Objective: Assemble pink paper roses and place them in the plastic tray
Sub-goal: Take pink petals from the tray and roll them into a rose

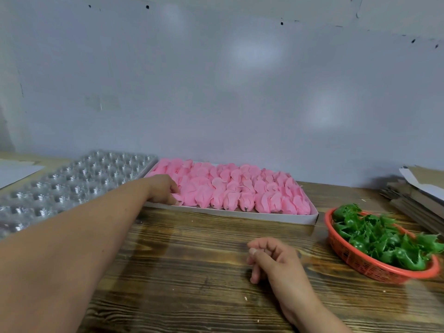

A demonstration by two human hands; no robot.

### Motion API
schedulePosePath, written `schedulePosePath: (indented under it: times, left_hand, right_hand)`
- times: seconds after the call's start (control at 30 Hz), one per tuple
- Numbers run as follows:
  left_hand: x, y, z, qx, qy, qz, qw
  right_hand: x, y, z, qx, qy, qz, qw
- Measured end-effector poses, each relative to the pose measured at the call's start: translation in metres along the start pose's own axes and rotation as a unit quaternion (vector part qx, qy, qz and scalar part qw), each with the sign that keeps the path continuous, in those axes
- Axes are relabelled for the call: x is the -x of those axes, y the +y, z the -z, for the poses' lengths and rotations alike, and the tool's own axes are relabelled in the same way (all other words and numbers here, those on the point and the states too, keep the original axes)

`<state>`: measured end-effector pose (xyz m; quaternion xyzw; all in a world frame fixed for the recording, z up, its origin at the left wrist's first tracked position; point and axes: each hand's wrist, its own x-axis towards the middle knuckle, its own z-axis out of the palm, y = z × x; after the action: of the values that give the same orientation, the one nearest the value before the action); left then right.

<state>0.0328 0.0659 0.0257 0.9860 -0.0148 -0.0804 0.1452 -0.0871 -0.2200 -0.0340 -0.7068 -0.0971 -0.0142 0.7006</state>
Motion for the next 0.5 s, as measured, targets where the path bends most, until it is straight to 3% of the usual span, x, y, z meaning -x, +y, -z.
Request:
schedulePosePath:
  times: [0.27,0.5]
  left_hand:
    - [-0.008,0.000,0.001,-0.014,-0.001,0.021,1.000]
    - [0.011,0.001,0.021,0.159,0.112,0.008,0.981]
  right_hand:
    - [-0.002,0.001,0.000,0.000,0.000,-0.001,1.000]
    - [-0.001,-0.001,0.000,-0.012,0.000,-0.014,1.000]
